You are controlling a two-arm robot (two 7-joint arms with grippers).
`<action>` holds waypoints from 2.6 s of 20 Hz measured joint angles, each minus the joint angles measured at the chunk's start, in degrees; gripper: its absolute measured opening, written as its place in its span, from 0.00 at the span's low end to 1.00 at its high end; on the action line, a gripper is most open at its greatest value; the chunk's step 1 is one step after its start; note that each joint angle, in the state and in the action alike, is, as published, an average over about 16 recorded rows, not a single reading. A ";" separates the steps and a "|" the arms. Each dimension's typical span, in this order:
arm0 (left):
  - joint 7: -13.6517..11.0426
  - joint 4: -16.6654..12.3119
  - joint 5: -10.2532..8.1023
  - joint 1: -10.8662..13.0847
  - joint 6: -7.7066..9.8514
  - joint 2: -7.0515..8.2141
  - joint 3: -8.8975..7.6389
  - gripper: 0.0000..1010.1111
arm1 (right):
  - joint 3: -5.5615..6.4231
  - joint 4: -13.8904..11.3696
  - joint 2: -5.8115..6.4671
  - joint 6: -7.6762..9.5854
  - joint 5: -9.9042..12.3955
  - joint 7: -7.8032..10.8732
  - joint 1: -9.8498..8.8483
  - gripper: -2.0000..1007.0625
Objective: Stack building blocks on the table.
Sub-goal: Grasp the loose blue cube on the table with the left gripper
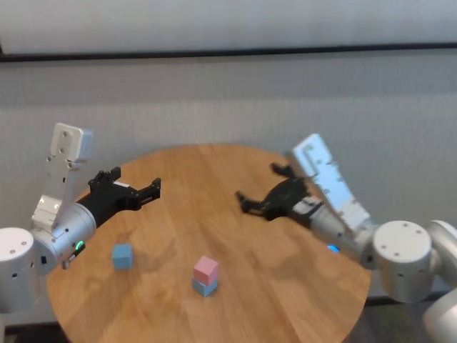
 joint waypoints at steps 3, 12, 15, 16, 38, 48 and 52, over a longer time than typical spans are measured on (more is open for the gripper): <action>0.02 -0.01 0.00 0.00 0.01 0.00 0.00 0.99 | 1.66 0.27 0.72 -2.49 -1.09 -2.14 -0.75 0.99; 3.58 -3.98 0.17 2.48 4.27 -0.52 -0.66 0.99 | 3.66 1.50 1.57 -5.76 -2.72 -4.67 -1.31 0.99; 5.89 -7.12 0.52 4.27 7.45 -1.01 -0.86 0.99 | 3.57 1.47 1.50 -5.57 -2.60 -4.44 -1.29 0.99; 6.78 -8.33 0.70 4.93 8.71 -1.20 -0.88 0.99 | 3.53 1.44 1.48 -5.48 -2.53 -4.37 -1.28 0.99; 22.14 -16.14 8.29 10.41 27.47 -8.73 0.41 0.99 | 3.09 1.04 1.18 -4.48 -1.71 -3.73 -1.12 0.99; 23.20 -12.52 9.91 9.46 28.71 -10.28 -0.42 0.99 | 3.04 1.00 1.14 -4.40 -1.64 -3.67 -1.09 0.99; 23.23 -11.32 10.51 9.09 28.77 -10.68 -0.66 0.99 | 3.02 0.99 1.12 -4.38 -1.63 -3.65 -1.08 0.99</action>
